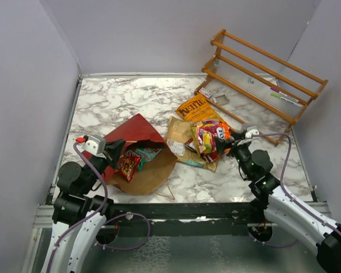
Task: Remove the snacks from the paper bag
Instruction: Place the snack at the center of the board, then take out the snack from the paper bag.
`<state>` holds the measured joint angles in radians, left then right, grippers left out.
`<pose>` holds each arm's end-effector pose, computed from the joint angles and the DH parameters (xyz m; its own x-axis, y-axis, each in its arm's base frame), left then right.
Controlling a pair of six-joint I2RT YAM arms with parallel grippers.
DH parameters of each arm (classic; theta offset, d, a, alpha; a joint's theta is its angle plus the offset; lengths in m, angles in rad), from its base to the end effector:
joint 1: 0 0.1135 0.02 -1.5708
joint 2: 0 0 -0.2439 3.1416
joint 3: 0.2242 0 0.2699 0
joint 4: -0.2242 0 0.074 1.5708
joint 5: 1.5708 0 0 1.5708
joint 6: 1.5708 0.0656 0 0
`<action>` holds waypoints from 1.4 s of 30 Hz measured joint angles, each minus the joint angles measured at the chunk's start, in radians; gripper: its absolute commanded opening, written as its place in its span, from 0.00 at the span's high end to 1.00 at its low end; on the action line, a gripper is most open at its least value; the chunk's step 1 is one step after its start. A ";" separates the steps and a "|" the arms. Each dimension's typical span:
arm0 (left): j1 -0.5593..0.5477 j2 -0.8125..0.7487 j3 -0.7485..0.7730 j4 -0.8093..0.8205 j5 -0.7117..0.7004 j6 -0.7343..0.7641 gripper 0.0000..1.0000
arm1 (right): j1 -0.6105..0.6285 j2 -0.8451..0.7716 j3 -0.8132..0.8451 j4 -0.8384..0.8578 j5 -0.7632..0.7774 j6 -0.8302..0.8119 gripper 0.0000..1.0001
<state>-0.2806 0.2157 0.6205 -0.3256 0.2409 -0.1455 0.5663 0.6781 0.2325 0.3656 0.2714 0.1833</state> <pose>0.1276 -0.0531 0.3354 0.0031 -0.1474 -0.9891 0.5032 0.8549 -0.1258 0.2036 0.1086 0.1963 -0.1194 0.1322 -0.9840 -0.2742 0.9482 0.1606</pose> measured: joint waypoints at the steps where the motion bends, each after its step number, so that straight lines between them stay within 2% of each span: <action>1: 0.000 0.000 0.000 0.000 0.000 0.000 1.00 | -0.001 -0.016 -0.010 0.019 -0.036 -0.022 0.20; 2: 0.000 0.000 0.000 0.000 0.000 0.000 1.00 | -0.001 -0.026 -0.017 0.034 -0.064 -0.035 0.20; 7: 0.000 0.000 0.000 0.000 0.000 0.000 1.00 | -0.002 -0.023 -0.027 0.149 -0.407 -0.168 0.20; 12: 0.003 0.000 0.000 0.000 0.000 0.000 1.00 | 0.021 0.131 0.013 0.279 -0.794 -0.271 0.19; 15: 0.004 0.000 0.000 0.000 0.000 0.000 1.00 | 0.104 0.213 0.041 0.294 -0.889 -0.346 0.19; 21: 0.005 0.000 0.000 0.000 0.000 0.000 1.00 | 0.437 0.407 0.202 0.201 -0.872 -0.659 0.19; 23: 0.005 0.000 0.000 0.000 0.000 0.000 1.00 | 0.487 0.462 0.243 0.187 -0.861 -0.736 0.19; 27: 0.007 0.000 0.000 0.000 0.000 0.000 1.00 | 0.549 0.591 0.332 0.150 -0.847 -0.890 0.24; 34: 0.013 0.000 0.000 0.000 0.000 0.000 1.00 | 0.639 0.842 0.537 0.079 -0.695 -1.083 0.37; 37: 0.013 0.000 0.000 0.000 0.000 0.000 1.00 | 0.651 0.939 0.620 0.037 -0.647 -1.148 0.39; 40: 0.013 0.000 0.000 0.000 0.000 0.000 1.00 | 0.652 1.006 0.679 -0.003 -0.625 -1.209 0.46; 42: 0.016 0.000 0.000 0.000 0.000 0.000 1.00 | 0.652 1.039 0.710 -0.026 -0.623 -1.244 0.47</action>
<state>-0.2649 0.2161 0.6205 -0.3256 0.2409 -0.1452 1.2182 1.7168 0.9421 0.3393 -0.3511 -1.0603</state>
